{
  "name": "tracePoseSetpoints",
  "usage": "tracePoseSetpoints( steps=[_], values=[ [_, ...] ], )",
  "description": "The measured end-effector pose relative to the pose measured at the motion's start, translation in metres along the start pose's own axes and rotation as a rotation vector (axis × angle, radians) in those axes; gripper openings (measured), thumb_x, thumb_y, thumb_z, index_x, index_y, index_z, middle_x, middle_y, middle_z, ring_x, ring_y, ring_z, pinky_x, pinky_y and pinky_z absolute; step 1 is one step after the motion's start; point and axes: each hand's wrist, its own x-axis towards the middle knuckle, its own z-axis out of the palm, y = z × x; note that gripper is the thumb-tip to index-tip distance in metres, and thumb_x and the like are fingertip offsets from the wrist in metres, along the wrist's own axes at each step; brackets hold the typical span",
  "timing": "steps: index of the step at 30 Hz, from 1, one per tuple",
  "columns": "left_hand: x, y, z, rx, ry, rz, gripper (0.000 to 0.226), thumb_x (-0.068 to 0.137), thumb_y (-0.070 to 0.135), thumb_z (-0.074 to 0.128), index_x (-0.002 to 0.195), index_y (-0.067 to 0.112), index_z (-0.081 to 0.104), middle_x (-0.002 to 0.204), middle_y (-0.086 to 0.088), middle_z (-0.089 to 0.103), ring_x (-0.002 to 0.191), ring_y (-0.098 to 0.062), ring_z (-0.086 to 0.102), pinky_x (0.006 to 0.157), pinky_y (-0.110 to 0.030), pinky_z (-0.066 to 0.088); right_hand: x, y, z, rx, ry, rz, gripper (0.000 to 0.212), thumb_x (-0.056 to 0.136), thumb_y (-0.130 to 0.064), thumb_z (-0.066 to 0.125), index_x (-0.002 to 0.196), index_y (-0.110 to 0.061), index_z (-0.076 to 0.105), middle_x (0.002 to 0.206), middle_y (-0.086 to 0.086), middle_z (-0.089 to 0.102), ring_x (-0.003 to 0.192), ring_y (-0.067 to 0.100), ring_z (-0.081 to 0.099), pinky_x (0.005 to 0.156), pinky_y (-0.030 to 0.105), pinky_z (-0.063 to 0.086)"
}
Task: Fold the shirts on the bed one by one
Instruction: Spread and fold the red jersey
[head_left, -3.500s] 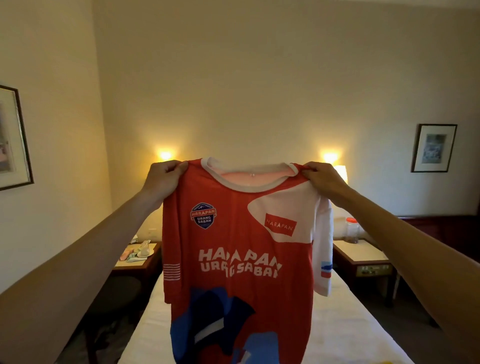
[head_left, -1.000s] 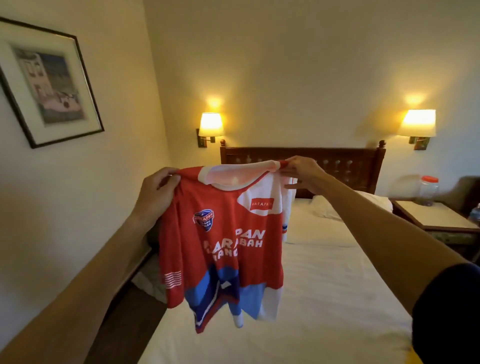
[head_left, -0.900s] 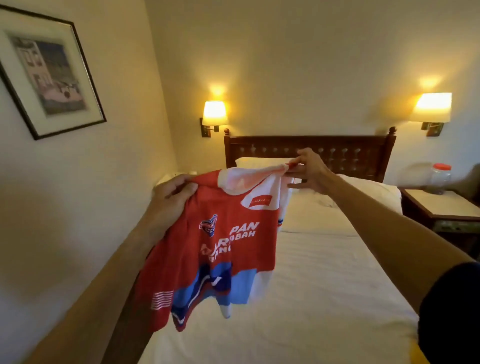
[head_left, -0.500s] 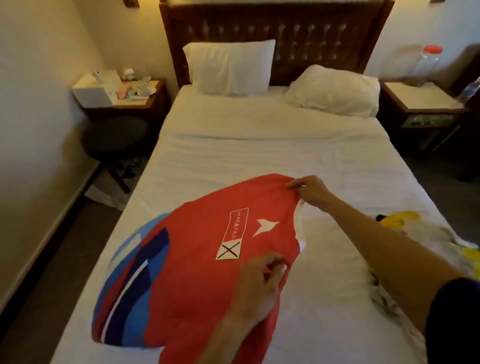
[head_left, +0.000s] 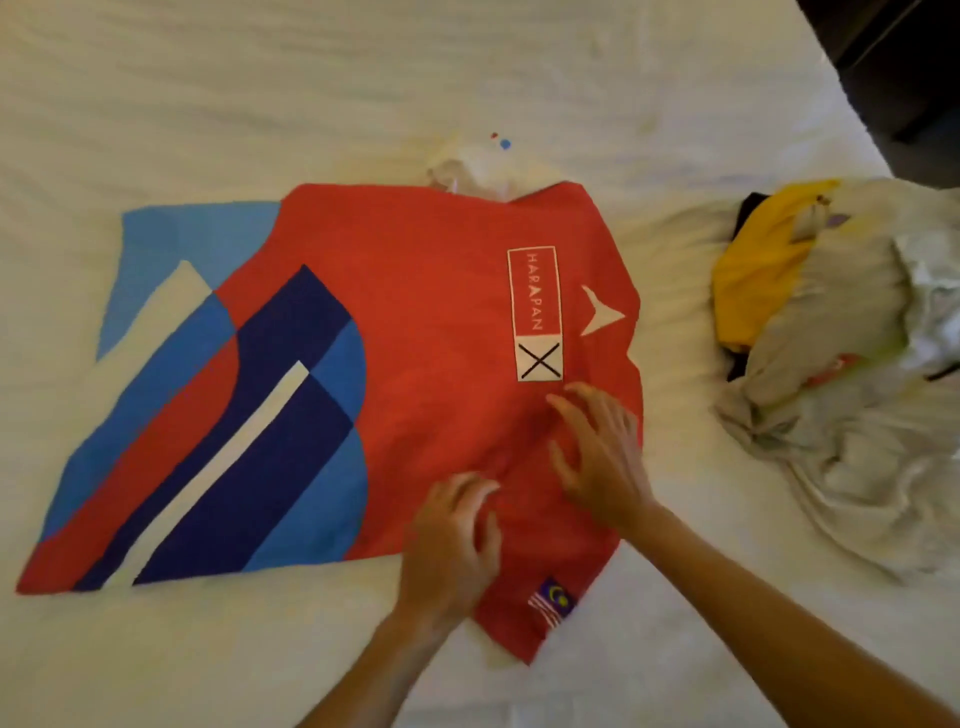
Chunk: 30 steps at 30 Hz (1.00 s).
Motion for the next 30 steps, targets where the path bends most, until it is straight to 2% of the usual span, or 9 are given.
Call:
tracePoseSetpoints(
  steps=[7,11,14,17,19,21,25,28,30],
  values=[
    [-0.038,-0.074,-0.024,0.388,-0.172,0.061,0.067,0.07,0.034,0.052,0.135,0.021,0.061,0.146,-0.005,0.05,0.129,-0.025,0.048,0.104,-0.049,0.036,-0.112,-0.058,0.045,-0.013,-0.359,-0.209,0.097,0.065,-0.08,0.056,0.142,-0.021,0.047,0.146,0.006,0.045,0.13,0.026,0.042,0.104,0.053,0.035],
    [-0.037,-0.088,-0.032,0.493,-0.119,-0.006,0.063,0.078,0.021,0.046,0.14,0.016,0.056,0.137,-0.011,0.055,0.124,-0.03,0.052,0.097,-0.053,0.048,-0.108,-0.066,0.039,0.005,-0.259,-0.167,0.048,0.071,-0.038,0.064,0.115,-0.019,0.068,0.124,0.003,0.062,0.107,0.025,0.058,0.089,0.039,0.052],
    [-0.03,-0.089,-0.036,0.505,-0.026,-0.03,0.061,0.063,-0.01,0.074,0.121,0.006,0.069,0.105,-0.015,0.065,0.09,-0.036,0.067,0.069,-0.044,0.058,-0.1,-0.064,0.034,0.061,-0.141,-0.12,0.027,0.067,-0.004,0.071,0.092,-0.015,0.072,0.096,0.001,0.066,0.08,0.025,0.062,0.064,0.031,0.052],
    [-0.029,-0.088,-0.047,0.468,-0.07,-0.034,0.07,0.047,-0.022,0.079,0.112,0.002,0.073,0.095,-0.013,0.066,0.079,-0.034,0.069,0.051,-0.037,0.057,-0.098,-0.063,0.025,0.062,-0.143,-0.109,0.027,0.059,0.0,0.068,0.083,-0.013,0.071,0.084,0.001,0.065,0.073,0.026,0.061,0.056,0.032,0.051],
    [-0.044,-0.09,-0.052,0.419,-0.127,-0.053,0.067,0.055,-0.022,0.073,0.117,0.005,0.071,0.103,-0.012,0.066,0.09,-0.033,0.069,0.059,-0.04,0.059,-0.105,-0.068,0.019,0.047,-0.181,-0.132,0.02,0.063,-0.004,0.061,0.078,-0.015,0.07,0.079,-0.001,0.064,0.07,0.024,0.06,0.054,0.03,0.05],
    [-0.066,-0.094,-0.052,0.361,-0.237,-0.123,0.066,0.072,-0.013,0.062,0.132,0.015,0.061,0.123,-0.006,0.059,0.112,-0.028,0.062,0.08,-0.041,0.057,-0.115,-0.073,0.015,0.069,-0.302,-0.113,0.015,0.066,-0.007,0.062,0.075,-0.016,0.068,0.077,-0.001,0.065,0.07,0.024,0.063,0.055,0.028,0.049],
    [-0.098,-0.085,-0.053,0.348,-0.656,-0.247,0.073,0.08,0.02,0.054,0.147,0.038,0.031,0.152,0.015,0.029,0.138,-0.009,0.039,0.104,-0.032,0.043,-0.104,-0.078,-0.006,0.104,-0.986,0.041,0.024,0.074,-0.035,0.06,0.092,-0.021,0.068,0.093,-0.004,0.07,0.084,0.017,0.063,0.068,0.023,0.045],
    [-0.078,-0.071,-0.062,0.333,-0.507,-0.188,0.055,0.066,0.052,0.054,0.119,0.037,0.056,0.122,0.02,0.056,0.117,-0.01,0.057,0.088,-0.031,0.049,-0.056,-0.073,-0.021,0.317,-1.207,0.09,0.031,0.076,-0.035,0.065,0.105,-0.027,0.073,0.096,-0.013,0.072,0.084,0.001,0.062,0.078,0.021,0.049],
    [-0.045,-0.065,-0.066,0.284,-0.31,-0.115,0.038,0.068,0.053,0.055,0.097,0.029,0.063,0.097,0.016,0.061,0.096,-0.011,0.061,0.075,-0.03,0.05,-0.017,-0.064,-0.022,0.462,-0.999,0.159,0.02,0.082,-0.021,0.065,0.098,-0.018,0.076,0.091,-0.012,0.073,0.082,0.001,0.064,0.083,0.026,0.052]
  ],
)
